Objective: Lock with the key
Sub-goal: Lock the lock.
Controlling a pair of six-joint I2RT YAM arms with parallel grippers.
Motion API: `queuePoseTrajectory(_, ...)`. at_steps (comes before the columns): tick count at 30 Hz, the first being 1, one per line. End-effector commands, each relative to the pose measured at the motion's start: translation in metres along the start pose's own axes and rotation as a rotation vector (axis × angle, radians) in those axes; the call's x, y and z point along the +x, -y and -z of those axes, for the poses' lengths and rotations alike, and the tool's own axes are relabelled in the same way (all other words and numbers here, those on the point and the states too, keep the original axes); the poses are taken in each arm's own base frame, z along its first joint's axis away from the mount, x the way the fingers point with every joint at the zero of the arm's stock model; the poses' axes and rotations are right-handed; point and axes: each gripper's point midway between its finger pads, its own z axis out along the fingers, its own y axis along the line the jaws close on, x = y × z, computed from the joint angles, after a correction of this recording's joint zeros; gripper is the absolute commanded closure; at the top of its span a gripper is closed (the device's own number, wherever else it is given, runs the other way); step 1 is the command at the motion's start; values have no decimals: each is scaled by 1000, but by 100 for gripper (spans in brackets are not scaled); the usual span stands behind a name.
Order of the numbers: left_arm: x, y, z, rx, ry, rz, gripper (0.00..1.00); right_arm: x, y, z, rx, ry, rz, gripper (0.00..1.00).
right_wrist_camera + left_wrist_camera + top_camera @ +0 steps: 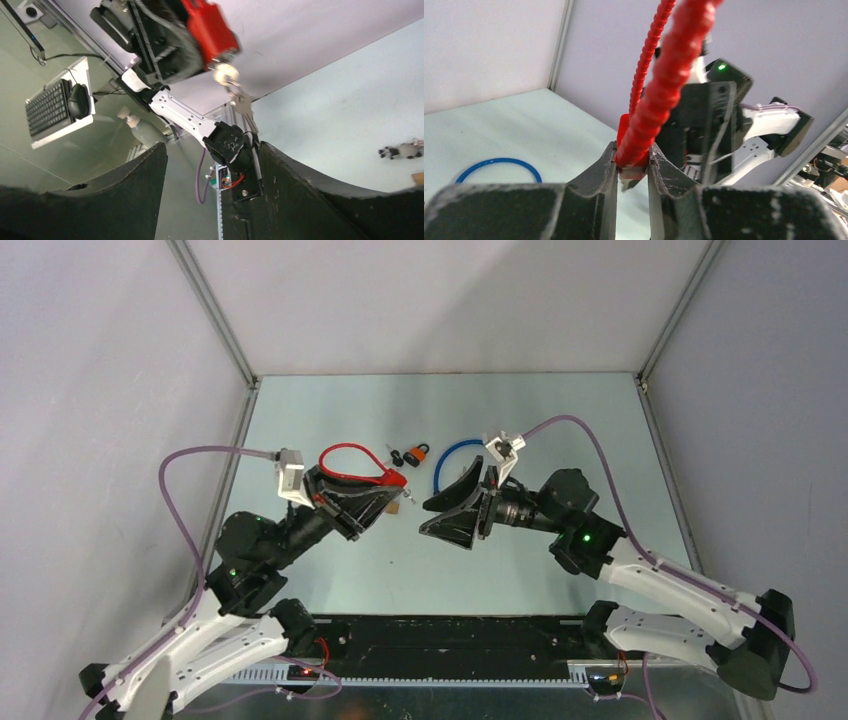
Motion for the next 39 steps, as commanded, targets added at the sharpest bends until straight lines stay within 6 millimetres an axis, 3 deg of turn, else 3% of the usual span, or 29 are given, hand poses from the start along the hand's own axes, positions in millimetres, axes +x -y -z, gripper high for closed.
queuePoseTrajectory(1, -42, 33, 7, 119, 100, -32, 100, -23, -20, -7, -146, 124, -56, 31)
queuePoseTrajectory(7, -34, 69, 11, 311, 14, -52, 100, -42, -40, -12, -297, 208, -61, 29)
queuePoseTrajectory(12, -35, 78, 12, 359, -3, -53, 100, -52, -50, -15, -399, 256, -101, 31)
queuePoseTrajectory(19, -33, 79, 9, 365, -17, -48, 100, -48, -53, -19, -481, 251, -166, 52)
queuePoseTrajectory(28, -38, 71, 9, 315, 18, -48, 100, -42, -60, -19, -514, 228, -165, 64)
queuePoseTrajectory(39, -38, 67, 9, 294, 25, -44, 100, -33, -65, -26, -486, 204, -123, 72)
